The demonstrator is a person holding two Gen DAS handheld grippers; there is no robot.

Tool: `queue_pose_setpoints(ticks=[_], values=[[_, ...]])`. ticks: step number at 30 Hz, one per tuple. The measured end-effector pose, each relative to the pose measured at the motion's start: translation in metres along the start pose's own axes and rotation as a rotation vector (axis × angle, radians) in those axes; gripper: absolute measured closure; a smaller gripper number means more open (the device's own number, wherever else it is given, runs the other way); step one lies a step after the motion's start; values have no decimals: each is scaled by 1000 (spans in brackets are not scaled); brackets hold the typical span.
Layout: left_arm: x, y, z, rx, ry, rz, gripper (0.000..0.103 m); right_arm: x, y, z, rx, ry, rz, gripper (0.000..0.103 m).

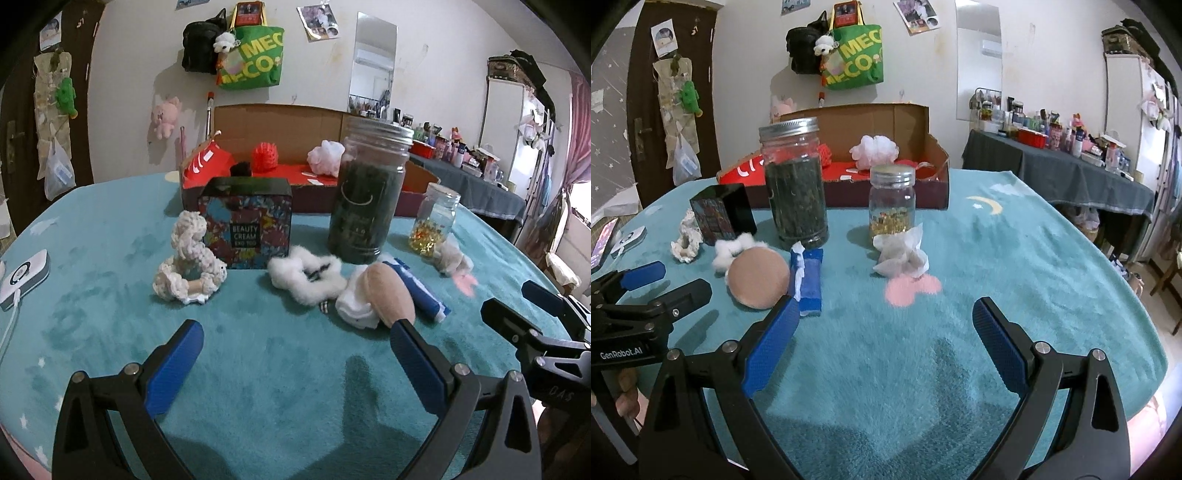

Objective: Organize soft objects
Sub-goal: 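Grasp the cream crocheted scrunchie with the left tool while the right tool grasps the blue packet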

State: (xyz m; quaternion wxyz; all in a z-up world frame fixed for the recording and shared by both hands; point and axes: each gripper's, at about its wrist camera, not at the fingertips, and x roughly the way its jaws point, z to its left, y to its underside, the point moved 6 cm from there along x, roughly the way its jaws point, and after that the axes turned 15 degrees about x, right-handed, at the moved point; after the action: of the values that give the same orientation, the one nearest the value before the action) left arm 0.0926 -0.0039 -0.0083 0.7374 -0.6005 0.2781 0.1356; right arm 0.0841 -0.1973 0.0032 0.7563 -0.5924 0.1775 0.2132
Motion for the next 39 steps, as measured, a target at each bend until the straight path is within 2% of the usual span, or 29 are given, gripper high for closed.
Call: queue_pose_setpoints(ticks=[12, 15, 26, 31, 34, 36, 37, 38, 39], values=[[2, -4, 11, -4, 5, 19, 0, 10, -3, 4, 6, -14, 39, 7], [2, -8, 22, -11, -13, 28, 0, 16, -7, 9, 5, -22, 58, 7], [13, -14, 77, -62, -60, 88, 0, 47, -18, 25, -21, -73, 207, 7], [23, -18, 90, -53, -63, 114, 4, 56, -18, 33, -42, -103, 270, 7], [33, -18, 91, -33, -53, 145, 14, 59, -14, 40, -77, -123, 300, 8], [41, -15, 90, -18, -25, 171, 31, 61, -10, 45, -105, -139, 317, 17], [44, -14, 89, -21, -9, 182, 37, 62, -8, 46, -111, -157, 330, 30], [48, -12, 88, -28, 29, 197, 54, 63, -6, 48, -108, -180, 345, 40], [49, -11, 88, -30, 50, 204, 59, 63, -5, 48, -101, -199, 352, 43]])
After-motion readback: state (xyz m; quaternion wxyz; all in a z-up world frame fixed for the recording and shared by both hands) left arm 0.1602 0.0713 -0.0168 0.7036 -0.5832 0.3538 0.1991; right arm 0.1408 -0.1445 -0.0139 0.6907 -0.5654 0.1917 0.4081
